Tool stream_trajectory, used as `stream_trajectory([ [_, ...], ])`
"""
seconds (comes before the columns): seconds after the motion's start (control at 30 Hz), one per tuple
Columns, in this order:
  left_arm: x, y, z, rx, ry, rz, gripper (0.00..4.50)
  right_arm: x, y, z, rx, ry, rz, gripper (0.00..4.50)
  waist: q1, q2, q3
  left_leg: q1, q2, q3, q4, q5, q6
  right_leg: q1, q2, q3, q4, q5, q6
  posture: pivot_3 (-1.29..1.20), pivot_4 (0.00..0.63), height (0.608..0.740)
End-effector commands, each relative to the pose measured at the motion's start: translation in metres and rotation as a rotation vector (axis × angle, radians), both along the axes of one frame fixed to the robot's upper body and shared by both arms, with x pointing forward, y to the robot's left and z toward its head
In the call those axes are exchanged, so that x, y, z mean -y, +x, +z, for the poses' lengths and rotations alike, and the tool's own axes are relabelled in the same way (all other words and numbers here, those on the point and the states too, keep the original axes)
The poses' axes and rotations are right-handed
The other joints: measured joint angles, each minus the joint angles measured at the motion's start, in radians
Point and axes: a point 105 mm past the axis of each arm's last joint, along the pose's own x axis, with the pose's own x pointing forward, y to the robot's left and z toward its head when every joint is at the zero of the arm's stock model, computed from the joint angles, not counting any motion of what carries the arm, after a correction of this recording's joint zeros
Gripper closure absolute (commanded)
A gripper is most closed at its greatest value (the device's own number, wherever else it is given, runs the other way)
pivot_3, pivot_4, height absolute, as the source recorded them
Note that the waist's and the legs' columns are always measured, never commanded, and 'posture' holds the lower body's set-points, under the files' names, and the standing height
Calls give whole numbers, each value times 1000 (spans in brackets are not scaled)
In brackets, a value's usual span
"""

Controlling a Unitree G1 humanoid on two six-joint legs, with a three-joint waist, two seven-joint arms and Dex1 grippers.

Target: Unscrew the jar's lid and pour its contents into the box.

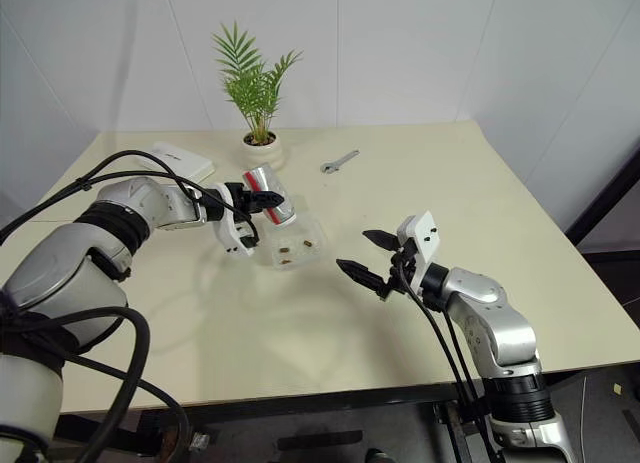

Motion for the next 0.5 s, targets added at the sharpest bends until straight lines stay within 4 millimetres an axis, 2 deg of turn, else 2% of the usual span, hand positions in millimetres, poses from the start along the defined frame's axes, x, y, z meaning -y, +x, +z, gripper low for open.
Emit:
stream_trajectory([
  [0.03, 4, -3, 30, 19, -133, -6, 2615, 0, -4, 8, 40, 14, 6, 18, 0, 0, 0, 0, 0, 0, 0, 0, 0, 0, 0, 0, 0, 0, 0, 0, 150, 740],
  [0.17, -3, -8, 38, -127, -408, 53, 2615, 0, -6, 8, 40, 10, 27, 18, 0, 0, 0, 0, 0, 0, 1, 0, 0, 0, 0, 0, 1, 0, 0, 0, 150, 740],
  [0.2, -10, -8, 40, -212, -551, 99, 2615, 0, -7, 9, 41, 4, 41, 18, -1, 0, 0, 0, 0, 0, 1, 0, 0, 0, 0, 0, 1, 0, 0, 0, 150, 740],
  [0.33, -41, -9, 49, -391, -942, 202, 2615, 2, -8, 9, 52, -29, 75, 18, -5, 0, 0, 2, 0, 3, 1, 0, 0, 0, 0, 1, 3, 0, 0, 0, 150, 740],
  [0.5, -91, -8, 45, -614, -1495, 280, 2615, 2, -5, 11, 108, -84, 106, 18, -6, 0, 0, 2, 0, 3, 7, 0, 0, 0, 0, 2, 8, 0, 0, 0, 150, 740],
])
